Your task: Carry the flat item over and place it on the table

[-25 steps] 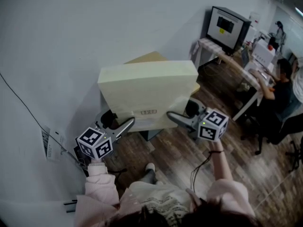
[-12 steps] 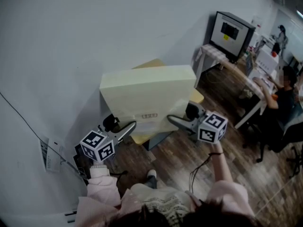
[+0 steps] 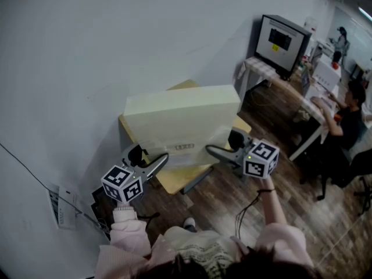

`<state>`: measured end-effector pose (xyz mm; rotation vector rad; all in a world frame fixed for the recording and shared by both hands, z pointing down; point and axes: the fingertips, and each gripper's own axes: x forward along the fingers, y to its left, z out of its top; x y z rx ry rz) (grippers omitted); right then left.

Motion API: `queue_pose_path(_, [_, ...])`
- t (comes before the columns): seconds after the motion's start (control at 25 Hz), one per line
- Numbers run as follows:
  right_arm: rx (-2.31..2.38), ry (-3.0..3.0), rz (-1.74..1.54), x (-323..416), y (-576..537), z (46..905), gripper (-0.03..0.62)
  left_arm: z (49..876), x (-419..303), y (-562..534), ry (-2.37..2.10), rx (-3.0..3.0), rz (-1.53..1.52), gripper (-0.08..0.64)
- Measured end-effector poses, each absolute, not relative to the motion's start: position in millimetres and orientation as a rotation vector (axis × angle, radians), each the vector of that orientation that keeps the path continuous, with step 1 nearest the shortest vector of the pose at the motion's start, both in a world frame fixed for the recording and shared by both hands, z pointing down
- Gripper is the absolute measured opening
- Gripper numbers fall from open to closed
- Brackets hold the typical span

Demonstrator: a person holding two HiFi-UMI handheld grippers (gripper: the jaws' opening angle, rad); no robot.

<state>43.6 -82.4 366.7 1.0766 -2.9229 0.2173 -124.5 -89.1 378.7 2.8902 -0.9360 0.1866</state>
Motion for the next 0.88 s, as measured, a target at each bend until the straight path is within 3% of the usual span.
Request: queue_pose_path(0.88, [1.046,-2.899,0.224,33,-179,396,0.368,409,-133,-184,-0.938,2.866,0.224,0.364])
